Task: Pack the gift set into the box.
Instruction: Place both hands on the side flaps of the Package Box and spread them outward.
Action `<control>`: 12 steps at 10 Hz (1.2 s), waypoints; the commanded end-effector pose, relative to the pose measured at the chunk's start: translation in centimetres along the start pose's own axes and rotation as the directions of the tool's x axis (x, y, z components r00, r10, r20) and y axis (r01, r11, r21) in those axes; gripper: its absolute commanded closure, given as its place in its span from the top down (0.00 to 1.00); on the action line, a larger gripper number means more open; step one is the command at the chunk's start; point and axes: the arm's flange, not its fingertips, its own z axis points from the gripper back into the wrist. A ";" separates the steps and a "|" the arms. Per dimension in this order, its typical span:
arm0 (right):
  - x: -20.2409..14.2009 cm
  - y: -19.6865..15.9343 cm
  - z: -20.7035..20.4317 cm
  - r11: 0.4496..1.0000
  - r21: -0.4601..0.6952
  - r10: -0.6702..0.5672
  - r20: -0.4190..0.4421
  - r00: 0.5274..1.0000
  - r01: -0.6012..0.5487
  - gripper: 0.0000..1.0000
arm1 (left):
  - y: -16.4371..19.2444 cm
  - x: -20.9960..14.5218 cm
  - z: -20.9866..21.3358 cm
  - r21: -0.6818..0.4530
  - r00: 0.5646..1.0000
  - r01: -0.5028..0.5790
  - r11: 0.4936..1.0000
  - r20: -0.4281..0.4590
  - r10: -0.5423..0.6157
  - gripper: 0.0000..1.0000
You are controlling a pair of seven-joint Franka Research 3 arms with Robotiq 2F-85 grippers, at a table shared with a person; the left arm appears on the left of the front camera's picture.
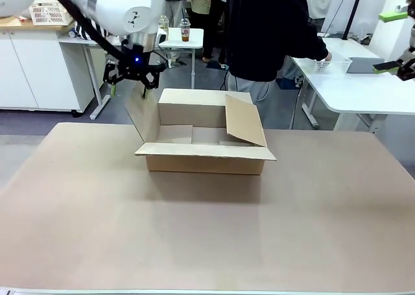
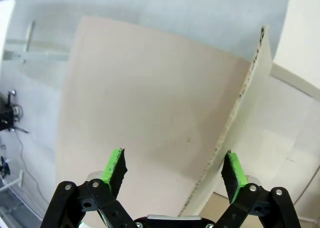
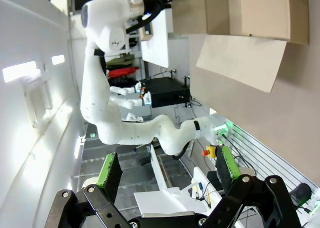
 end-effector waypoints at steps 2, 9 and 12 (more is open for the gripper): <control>0.0 0.0 0.1 1.000 -0.005 0.019 -0.008 1.000 -0.019 1.00 | 3.4 -0.1 -2.5 -0.169 0.994 -0.018 0.985 -0.105 0.001 1.00; 0.0 0.0 0.1 1.000 -0.005 0.019 -0.008 1.000 -0.019 1.00 | 10.6 1.5 -6.5 -0.688 0.944 0.003 0.726 -0.237 -0.228 1.00; 0.0 0.0 0.1 1.000 -0.005 0.019 -0.008 1.000 -0.019 1.00 | 12.2 1.8 -8.1 -0.788 0.920 -0.037 0.614 -0.266 -0.287 1.00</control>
